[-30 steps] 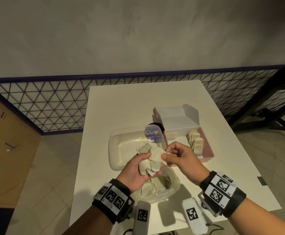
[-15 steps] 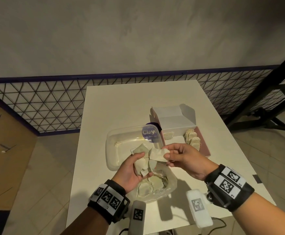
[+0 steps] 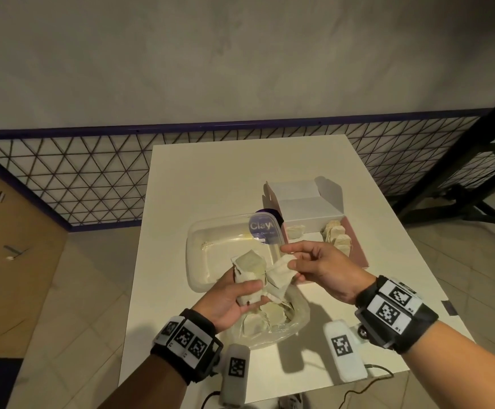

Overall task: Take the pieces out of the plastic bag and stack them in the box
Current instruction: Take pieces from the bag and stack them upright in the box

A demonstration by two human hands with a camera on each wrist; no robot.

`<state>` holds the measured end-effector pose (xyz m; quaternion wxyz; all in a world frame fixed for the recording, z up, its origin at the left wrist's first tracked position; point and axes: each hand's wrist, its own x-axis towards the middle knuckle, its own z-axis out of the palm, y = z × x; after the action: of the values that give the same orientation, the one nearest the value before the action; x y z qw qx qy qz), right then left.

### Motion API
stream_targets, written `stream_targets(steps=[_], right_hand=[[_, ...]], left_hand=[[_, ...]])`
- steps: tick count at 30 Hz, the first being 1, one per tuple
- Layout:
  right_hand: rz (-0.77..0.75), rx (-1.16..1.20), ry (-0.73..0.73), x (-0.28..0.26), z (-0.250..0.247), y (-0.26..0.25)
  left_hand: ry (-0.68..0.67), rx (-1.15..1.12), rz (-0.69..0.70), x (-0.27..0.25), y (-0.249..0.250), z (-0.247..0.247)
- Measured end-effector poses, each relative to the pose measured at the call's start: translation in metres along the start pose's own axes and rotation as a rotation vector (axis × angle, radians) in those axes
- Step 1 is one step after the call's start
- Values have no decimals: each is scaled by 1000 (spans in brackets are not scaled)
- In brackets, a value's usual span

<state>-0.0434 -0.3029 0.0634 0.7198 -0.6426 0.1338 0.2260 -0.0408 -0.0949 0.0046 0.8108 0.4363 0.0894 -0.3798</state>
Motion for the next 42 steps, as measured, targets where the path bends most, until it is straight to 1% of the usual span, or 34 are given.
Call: stream_targets(steps=[2,4,7,10,12,15,19,21,24,26,28,30,34,36,38,40,42], right_hand=[[-17,11,5,0,3,-2],[-31,26,13,0,3,-6],[-36,-49,13,-4,-4,-11],[-31,-246,33,-10,-13,-12],[-39,-327,70,-15,-17,-13],[-80,-341,98,-20,-20,-16],[-132,-409,135,-20,-20,-20],[-123,-398,95,-24,-16,-22],[-115,-343,-54,-32,-11,-29],[-114,-330,-104,-32,-8,-33],[-117,-336,-118,-29,-5,-32],[-100,-350,-140,-23,1,-29],[-66,-428,-263,-13,18,-22],[-61,-462,-289,-6,26,-17],[-76,-448,-246,0,35,-11],[-106,-393,-136,5,43,-4],[-119,-335,-21,7,49,2]], left_hand=[[-25,92,-4,1,0,6],[21,111,36,3,2,9],[65,85,86,2,7,8],[87,45,110,0,11,-1],[126,9,133,2,13,-7],[201,-69,181,5,18,-10],[291,-112,234,9,23,-13],[366,-122,254,13,24,-20],[472,-121,256,15,26,-34],[501,-68,242,15,27,-42],[473,-39,218,16,26,-45],[416,-31,185,16,24,-40],[284,62,170,17,20,-19],[250,89,170,18,18,-9],[222,76,165,18,15,-1],[185,20,153,18,12,7],[176,-74,133,15,9,12]])
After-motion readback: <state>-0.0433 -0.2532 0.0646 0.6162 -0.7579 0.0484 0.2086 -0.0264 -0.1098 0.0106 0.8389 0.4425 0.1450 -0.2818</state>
